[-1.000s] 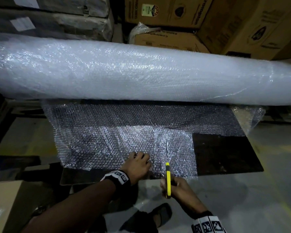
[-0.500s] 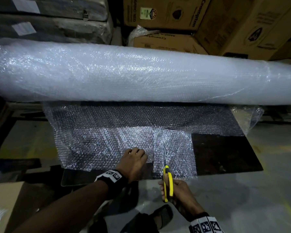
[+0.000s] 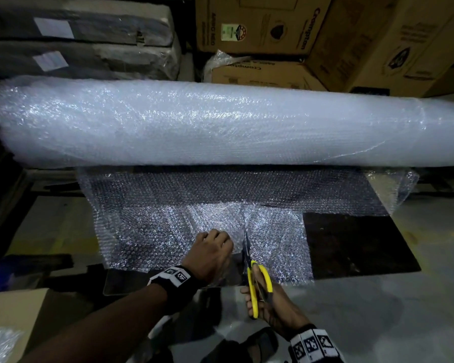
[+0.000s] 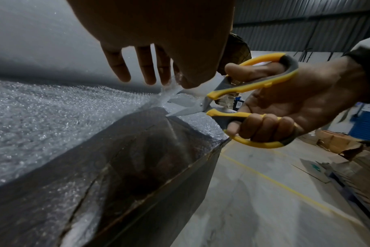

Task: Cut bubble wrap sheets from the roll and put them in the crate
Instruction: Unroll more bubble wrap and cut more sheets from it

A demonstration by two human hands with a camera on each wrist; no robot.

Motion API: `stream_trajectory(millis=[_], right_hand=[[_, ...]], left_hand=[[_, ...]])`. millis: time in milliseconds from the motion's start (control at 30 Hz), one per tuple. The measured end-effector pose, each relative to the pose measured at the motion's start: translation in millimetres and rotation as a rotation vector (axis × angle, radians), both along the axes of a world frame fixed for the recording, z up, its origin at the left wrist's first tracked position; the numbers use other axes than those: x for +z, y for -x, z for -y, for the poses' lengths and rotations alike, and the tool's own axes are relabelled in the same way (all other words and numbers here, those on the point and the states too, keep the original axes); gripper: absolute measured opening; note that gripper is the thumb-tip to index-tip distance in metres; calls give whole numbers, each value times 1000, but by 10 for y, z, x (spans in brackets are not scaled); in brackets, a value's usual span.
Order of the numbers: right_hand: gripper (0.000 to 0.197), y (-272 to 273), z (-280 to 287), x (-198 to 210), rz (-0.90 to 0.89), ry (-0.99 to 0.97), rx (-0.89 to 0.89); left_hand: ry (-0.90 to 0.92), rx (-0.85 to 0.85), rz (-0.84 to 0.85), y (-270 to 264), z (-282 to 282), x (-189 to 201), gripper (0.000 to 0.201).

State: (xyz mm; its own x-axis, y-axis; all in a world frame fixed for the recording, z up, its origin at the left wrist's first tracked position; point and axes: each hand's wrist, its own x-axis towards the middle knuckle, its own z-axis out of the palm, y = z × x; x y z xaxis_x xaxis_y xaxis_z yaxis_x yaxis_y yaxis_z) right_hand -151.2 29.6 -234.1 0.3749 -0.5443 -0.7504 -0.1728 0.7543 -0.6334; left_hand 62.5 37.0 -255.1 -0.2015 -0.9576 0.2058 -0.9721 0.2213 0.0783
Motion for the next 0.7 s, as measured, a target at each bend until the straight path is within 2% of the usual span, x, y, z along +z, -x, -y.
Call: stream_trajectory(millis=[200,700], right_hand=[[64,-164,87,3,-36,-4,-26],[74,-283,321,-86,-195,65,-17]], left_hand=[[11,-16,18,49,-13,5,23],[0,-25,38,66,-31,-95,23]])
